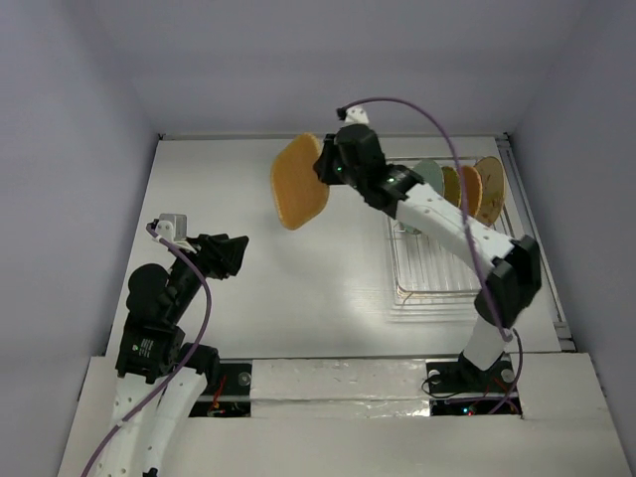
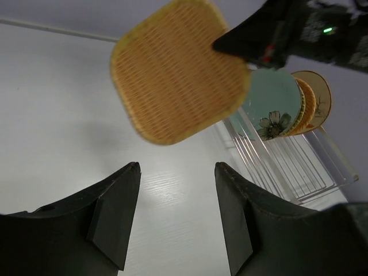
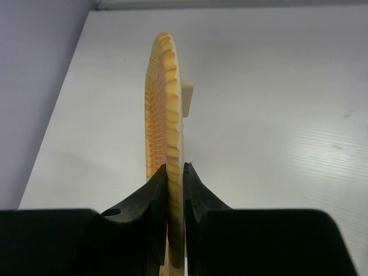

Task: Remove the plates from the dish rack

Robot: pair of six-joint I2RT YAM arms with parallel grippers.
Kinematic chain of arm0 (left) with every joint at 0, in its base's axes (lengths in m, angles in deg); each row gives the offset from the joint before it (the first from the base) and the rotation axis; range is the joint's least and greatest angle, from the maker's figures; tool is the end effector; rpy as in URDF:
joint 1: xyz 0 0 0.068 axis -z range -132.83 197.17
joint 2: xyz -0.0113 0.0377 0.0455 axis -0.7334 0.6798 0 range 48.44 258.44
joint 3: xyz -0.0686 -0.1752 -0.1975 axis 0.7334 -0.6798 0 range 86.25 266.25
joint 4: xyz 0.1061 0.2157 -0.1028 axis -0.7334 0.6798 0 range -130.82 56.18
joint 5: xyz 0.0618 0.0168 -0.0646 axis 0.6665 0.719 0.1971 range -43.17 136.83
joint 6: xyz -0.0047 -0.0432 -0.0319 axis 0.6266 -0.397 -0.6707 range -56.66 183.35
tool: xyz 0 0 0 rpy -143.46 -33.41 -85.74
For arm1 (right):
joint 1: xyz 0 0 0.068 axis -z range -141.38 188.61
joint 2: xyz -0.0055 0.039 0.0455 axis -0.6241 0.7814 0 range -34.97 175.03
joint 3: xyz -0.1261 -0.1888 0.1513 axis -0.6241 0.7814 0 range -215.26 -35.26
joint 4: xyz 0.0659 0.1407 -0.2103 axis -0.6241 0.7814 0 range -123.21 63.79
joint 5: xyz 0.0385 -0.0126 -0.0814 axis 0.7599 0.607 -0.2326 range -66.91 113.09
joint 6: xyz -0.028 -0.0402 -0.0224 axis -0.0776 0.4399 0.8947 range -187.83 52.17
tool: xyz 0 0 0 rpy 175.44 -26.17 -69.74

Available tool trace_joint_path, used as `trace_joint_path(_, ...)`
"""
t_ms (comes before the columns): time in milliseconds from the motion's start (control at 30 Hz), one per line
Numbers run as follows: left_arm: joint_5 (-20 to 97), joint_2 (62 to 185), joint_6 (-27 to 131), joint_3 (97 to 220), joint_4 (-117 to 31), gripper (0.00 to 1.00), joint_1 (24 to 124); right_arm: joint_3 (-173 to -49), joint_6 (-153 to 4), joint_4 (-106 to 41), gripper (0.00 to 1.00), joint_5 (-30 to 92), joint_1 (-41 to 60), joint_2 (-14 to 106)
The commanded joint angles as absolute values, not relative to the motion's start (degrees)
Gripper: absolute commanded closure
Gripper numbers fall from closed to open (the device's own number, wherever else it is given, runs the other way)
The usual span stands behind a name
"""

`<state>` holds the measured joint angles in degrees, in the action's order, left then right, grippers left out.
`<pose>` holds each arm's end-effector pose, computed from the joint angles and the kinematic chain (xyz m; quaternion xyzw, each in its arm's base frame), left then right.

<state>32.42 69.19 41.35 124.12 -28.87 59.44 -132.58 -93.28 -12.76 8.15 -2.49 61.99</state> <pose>0.0936 -0.0293 0.3463 0.0356 0.6746 -0.2966 0.6750 0.3062 0.2551 0.3999 -0.0369 0.8153 0.2226 0.5333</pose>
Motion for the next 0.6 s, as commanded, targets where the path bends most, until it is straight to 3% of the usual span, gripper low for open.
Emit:
trace_joint_path(0,32.95,69.18,41.02,124.14,-30.53,0.48,59.65,-133.43,-103.57,-29.14,1.0,12.45,-3.48,67.93)
trace_joint_path(500,32.42,68.83,41.11,124.05,-30.8,0.48,59.65,-138.35,-120.2,-35.51,1.0,16.94,-5.68,90.08)
trace_joint_path(567,32.33,68.83,41.2,124.05,-30.88,0.48,59.65,-142.9,-122.23,-33.4,0.93,17.2,-6.91,94.3)
